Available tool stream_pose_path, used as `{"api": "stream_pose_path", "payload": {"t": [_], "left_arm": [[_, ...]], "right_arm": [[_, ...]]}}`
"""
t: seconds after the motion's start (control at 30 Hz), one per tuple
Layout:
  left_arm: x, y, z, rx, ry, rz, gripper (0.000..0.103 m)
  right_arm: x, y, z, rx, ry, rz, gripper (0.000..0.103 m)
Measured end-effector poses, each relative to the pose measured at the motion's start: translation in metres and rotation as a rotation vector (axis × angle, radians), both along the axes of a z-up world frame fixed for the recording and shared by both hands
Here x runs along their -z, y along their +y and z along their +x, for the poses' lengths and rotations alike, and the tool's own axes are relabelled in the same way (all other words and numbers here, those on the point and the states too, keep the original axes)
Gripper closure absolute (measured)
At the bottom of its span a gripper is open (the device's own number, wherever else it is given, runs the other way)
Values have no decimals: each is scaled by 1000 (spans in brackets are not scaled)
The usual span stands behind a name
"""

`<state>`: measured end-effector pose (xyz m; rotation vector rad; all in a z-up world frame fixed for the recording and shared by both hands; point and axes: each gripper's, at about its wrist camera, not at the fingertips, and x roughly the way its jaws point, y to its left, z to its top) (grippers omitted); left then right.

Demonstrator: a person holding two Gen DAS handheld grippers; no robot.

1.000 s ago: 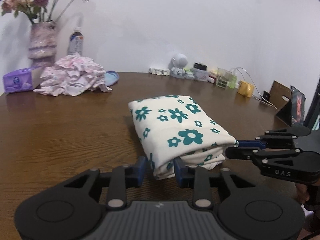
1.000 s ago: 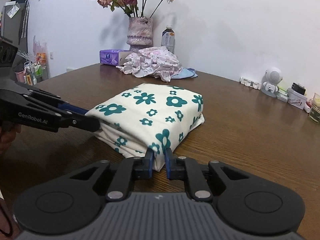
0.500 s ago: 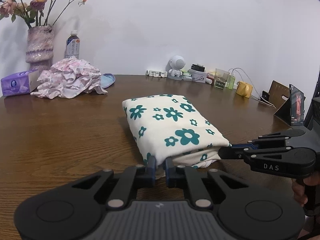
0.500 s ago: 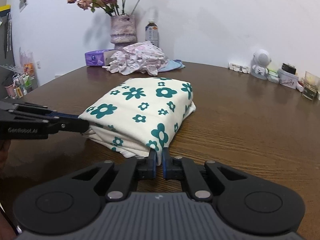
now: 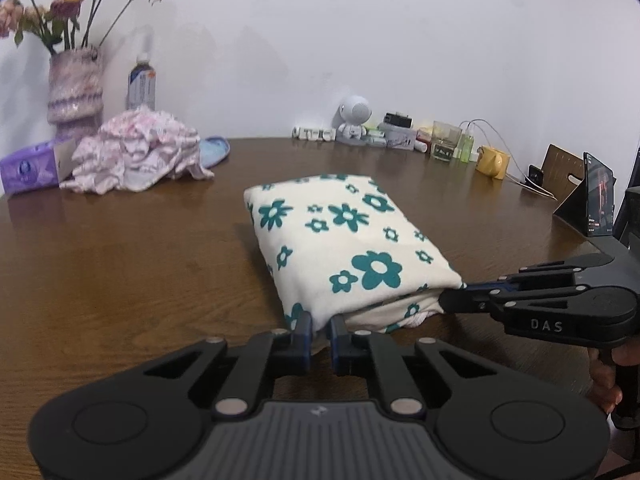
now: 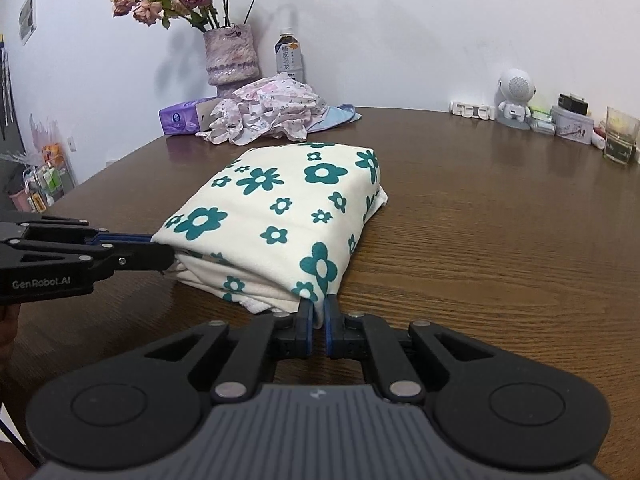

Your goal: Fold clothes

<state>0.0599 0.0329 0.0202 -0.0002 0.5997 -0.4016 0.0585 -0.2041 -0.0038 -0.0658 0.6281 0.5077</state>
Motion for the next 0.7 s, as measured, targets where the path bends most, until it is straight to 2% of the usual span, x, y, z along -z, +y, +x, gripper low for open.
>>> {"api": "stream_pose_path", "payload": {"t": [0.1,0.13,0.2,0.23,0.27,0.37,0.43,0.53,0.7], "left_arm": [[-4,3,-2,2,-3,-16,92],[-7,5,-3,4,-4,-24,89],[-13,9,-7,16,-12,-39,76],[-16,12,-9,33,-16,-49,64],[-20,14,-12,50,-20,-58,57],[-33,24,-14,67,-33,-113,52],[-41,32,-3,35,-28,-166,48],[-49,38,28,-21,13,-215,47],[-49,38,87,-73,132,-274,48]], "right_arm": [[1,-1,0,-2,-1,5,99],[0,-2,0,-3,-1,10,98],[-2,-5,-1,-6,-2,20,96],[-4,-6,-1,-9,-4,26,94],[-8,-9,-3,-17,-12,37,90],[-22,-18,-8,-41,-37,68,60],[-30,-24,-10,-55,-52,92,60],[-44,-32,8,-29,-33,182,60],[-48,-27,81,64,74,262,60]]}}
